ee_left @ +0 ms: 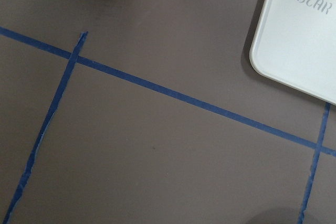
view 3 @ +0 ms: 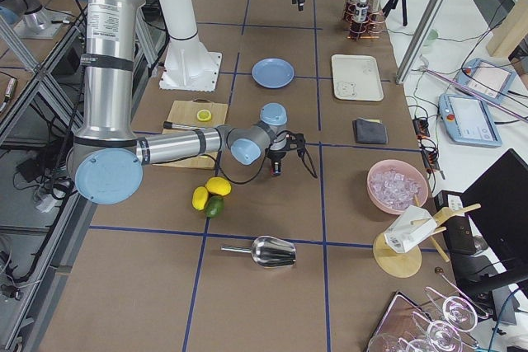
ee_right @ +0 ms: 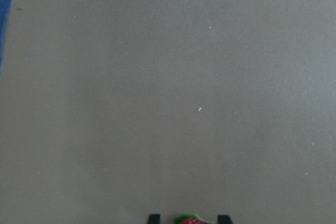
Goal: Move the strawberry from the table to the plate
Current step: 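Lower the right gripper onto the red strawberry and close it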
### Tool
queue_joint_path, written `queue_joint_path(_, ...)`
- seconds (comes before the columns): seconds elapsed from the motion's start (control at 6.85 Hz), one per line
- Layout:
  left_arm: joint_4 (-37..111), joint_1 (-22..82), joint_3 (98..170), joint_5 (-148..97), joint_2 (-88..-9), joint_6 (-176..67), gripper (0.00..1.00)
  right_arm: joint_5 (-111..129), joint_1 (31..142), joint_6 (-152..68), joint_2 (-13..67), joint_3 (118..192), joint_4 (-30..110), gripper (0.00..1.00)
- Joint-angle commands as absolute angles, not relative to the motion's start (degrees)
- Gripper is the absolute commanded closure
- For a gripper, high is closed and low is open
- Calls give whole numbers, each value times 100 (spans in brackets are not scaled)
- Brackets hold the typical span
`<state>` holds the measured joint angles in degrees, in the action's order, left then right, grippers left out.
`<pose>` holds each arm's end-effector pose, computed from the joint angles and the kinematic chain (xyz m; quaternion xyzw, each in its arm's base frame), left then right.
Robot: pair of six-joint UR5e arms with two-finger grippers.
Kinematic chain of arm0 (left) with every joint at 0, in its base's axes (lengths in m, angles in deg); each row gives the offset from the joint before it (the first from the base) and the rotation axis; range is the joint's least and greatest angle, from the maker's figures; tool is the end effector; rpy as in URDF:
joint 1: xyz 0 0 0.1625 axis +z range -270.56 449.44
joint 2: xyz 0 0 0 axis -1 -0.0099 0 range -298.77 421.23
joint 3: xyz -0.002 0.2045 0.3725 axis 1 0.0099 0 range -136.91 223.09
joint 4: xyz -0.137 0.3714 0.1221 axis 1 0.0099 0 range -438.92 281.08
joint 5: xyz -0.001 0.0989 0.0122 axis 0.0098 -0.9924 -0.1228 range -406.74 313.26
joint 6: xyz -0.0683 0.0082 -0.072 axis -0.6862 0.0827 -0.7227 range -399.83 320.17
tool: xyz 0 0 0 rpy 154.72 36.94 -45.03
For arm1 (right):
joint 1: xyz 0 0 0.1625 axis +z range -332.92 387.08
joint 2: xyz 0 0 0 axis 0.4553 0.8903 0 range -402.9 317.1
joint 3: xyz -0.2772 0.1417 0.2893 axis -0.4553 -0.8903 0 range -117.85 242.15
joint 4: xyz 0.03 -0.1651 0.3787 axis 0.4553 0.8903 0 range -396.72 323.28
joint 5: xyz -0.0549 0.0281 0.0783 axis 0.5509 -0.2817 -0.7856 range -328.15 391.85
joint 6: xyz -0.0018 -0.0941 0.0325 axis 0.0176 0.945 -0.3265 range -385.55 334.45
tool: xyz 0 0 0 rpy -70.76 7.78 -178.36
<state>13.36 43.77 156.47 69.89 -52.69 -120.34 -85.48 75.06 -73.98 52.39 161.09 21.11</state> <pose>0.3354 -0.4701 0.2446 0.0035 0.4584 -0.1825 0.8698 -0.2594 -0.4188 0.5742 0.0508 -0.3705 -0.0209 0.9272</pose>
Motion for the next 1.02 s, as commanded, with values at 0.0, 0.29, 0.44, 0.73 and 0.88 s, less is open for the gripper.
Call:
queue_joint_path(0.0, 1319, 4365, 15665, 6989, -5267, -12025, 0, -8574, 7516, -7406, 5246, 16460, 2120, 100)
queue_joint_path(0.29, 1310, 4303, 15726, 6989, -5119, -11703, 0, -8566, 7481, -7494, 4906, 17119, 2835, 100)
queue_joint_path(0.44, 1302, 4164, 15726, 6989, -5005, -11352, 0, -8618, 7472, -7851, 4224, 17375, 3589, 100)
queue_joint_path(0.73, 1301, 3726, 15726, 6989, -4549, -10133, 0, -8645, 6905, -9045, 2372, 17308, 4970, 100)
queue_joint_path(0.88, 1301, 3488, 15726, 6989, -4242, -9300, 0, -8532, 6509, -9424, 1998, 17246, 5037, 100)
